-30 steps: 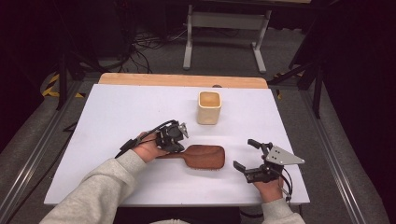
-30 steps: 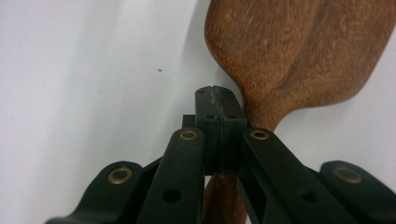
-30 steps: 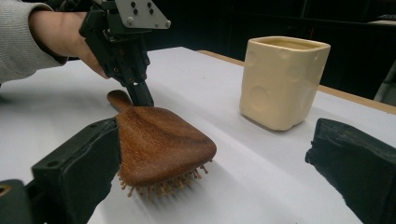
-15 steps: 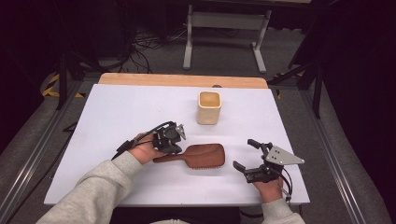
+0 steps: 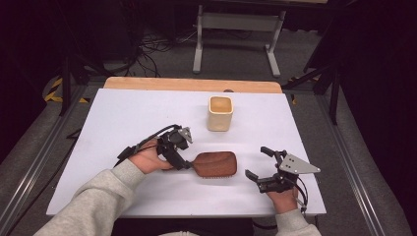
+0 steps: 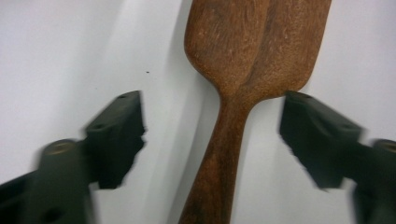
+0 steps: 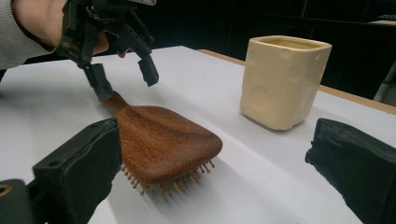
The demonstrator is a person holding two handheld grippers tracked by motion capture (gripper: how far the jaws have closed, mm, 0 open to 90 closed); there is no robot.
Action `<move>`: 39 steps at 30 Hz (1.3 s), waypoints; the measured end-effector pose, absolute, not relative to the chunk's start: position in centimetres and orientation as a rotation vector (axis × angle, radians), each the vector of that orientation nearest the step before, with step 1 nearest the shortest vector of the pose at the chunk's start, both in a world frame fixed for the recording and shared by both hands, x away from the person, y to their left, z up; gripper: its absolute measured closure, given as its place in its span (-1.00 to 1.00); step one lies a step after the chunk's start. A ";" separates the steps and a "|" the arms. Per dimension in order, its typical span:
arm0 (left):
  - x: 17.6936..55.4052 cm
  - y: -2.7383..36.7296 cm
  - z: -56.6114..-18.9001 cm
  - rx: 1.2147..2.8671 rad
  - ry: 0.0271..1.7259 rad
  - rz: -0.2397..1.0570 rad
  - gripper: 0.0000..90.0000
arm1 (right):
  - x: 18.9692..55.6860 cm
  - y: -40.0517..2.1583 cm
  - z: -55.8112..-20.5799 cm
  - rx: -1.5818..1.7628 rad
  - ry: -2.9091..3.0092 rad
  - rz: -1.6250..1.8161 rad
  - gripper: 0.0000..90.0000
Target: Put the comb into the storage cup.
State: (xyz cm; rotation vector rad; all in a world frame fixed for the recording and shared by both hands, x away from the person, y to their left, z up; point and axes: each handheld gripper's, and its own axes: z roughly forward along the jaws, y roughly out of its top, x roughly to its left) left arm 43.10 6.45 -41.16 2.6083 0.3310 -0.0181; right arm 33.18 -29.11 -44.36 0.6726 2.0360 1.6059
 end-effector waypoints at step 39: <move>42.4 4.3 -44.0 2.679 0.178 -0.050 -0.62 | 33.1 -29.1 -44.3 0.664 2.037 1.609 -0.94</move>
